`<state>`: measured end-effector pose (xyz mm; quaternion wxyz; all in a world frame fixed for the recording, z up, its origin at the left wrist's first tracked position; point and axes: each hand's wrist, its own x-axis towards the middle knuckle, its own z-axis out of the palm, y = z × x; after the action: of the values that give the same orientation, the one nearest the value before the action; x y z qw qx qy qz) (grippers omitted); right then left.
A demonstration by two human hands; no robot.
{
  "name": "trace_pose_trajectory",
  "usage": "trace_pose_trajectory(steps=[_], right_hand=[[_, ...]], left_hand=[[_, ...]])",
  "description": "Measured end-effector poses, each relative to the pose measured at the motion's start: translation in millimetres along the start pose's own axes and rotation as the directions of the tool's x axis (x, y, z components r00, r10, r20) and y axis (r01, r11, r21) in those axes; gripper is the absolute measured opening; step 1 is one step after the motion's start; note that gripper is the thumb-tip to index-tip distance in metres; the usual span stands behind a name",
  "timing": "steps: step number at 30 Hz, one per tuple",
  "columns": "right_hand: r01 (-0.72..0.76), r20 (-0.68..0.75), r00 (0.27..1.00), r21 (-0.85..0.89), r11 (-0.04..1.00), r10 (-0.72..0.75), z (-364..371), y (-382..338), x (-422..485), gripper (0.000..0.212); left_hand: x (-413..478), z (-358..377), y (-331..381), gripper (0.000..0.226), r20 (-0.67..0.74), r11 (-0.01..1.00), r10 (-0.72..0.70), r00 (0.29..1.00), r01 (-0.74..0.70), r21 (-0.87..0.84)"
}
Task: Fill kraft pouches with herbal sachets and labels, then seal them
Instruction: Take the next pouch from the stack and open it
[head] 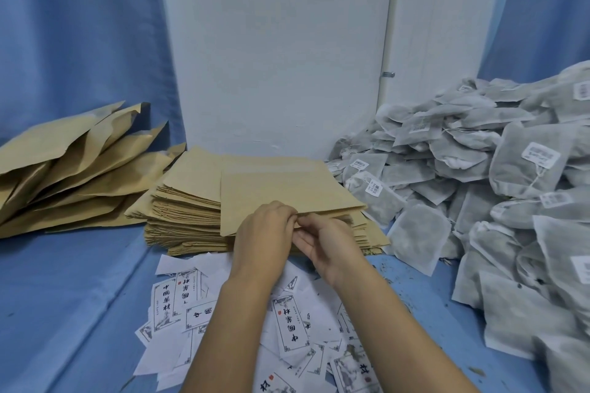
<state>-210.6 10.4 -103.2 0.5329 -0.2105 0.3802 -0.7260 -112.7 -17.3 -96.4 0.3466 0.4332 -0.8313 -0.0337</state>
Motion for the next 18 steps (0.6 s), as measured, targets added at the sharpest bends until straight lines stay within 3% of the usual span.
trace_pose_trajectory(steps=[4, 11, 14, 18], right_hand=[[0.046, -0.033, 0.998, 0.019, 0.999, -0.046, 4.3, 2.0, 0.1, 0.018], [0.118, -0.166, 0.977, -0.099, 0.988, -0.133, 6.0, 5.8, -3.1, 0.026], [0.145, -0.126, 0.979, -0.119, 0.982, -0.160, 7.7, 6.9, -4.9, 0.030], [0.089, -0.065, 0.994, 0.007, 0.996, -0.088, 9.1, 3.1, -5.2, 0.020]], left_hand=[[-1.0, -0.3, 9.8, 0.027, 0.053, 0.999, -0.026, 0.998, 0.024, 0.026], [-3.2, -1.1, 15.5, 0.021, -0.063, 0.997, -0.074, 0.995, 0.076, 0.032], [-1.6, -2.9, 14.4, 0.022, -0.130, 0.991, -0.133, 0.982, 0.133, -0.007], [-2.1, -3.4, 13.2, 0.023, -0.122, 0.991, -0.101, 0.987, 0.111, 0.073]])
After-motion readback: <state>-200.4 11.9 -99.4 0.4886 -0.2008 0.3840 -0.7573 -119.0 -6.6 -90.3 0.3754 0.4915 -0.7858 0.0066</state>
